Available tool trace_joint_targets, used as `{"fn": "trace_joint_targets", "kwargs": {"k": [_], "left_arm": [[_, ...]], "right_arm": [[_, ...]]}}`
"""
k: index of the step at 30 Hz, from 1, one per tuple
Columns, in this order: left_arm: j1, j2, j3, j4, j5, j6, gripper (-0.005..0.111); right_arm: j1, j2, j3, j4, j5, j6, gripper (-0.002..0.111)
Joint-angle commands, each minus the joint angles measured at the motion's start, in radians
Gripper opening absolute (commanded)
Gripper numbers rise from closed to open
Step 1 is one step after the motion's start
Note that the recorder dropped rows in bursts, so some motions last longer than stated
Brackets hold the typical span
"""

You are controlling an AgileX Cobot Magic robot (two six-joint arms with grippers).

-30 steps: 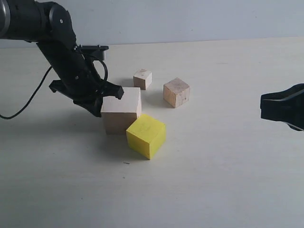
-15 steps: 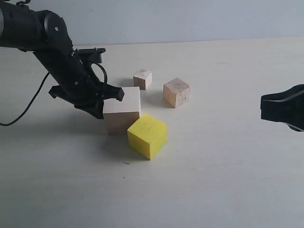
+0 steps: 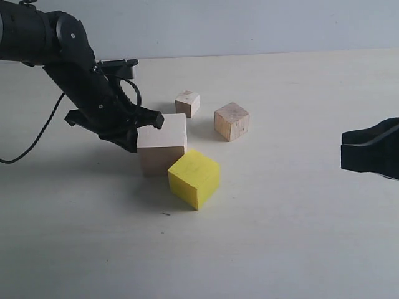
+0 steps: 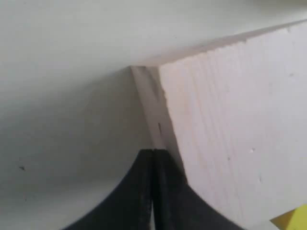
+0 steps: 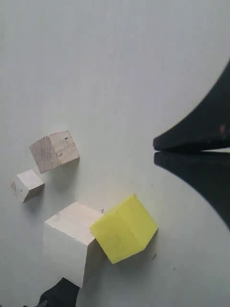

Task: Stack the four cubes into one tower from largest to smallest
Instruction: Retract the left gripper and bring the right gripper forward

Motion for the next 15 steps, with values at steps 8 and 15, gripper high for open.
{"fn": "trace_joint_targets", "kwargs": {"k": [8, 15], "left_arm": [[-0.007, -0.028, 0.003, -0.022, -0.015, 0.000, 0.000], [-0.007, -0.036, 0.003, -0.022, -0.040, 0.000, 0.000]], "right_arm": [[0.002, 0.164, -0.010, -0.002, -0.146, -0.178, 0.000], [0.002, 0.257, -0.064, 0.051, -0.104, -0.221, 0.009]]}}
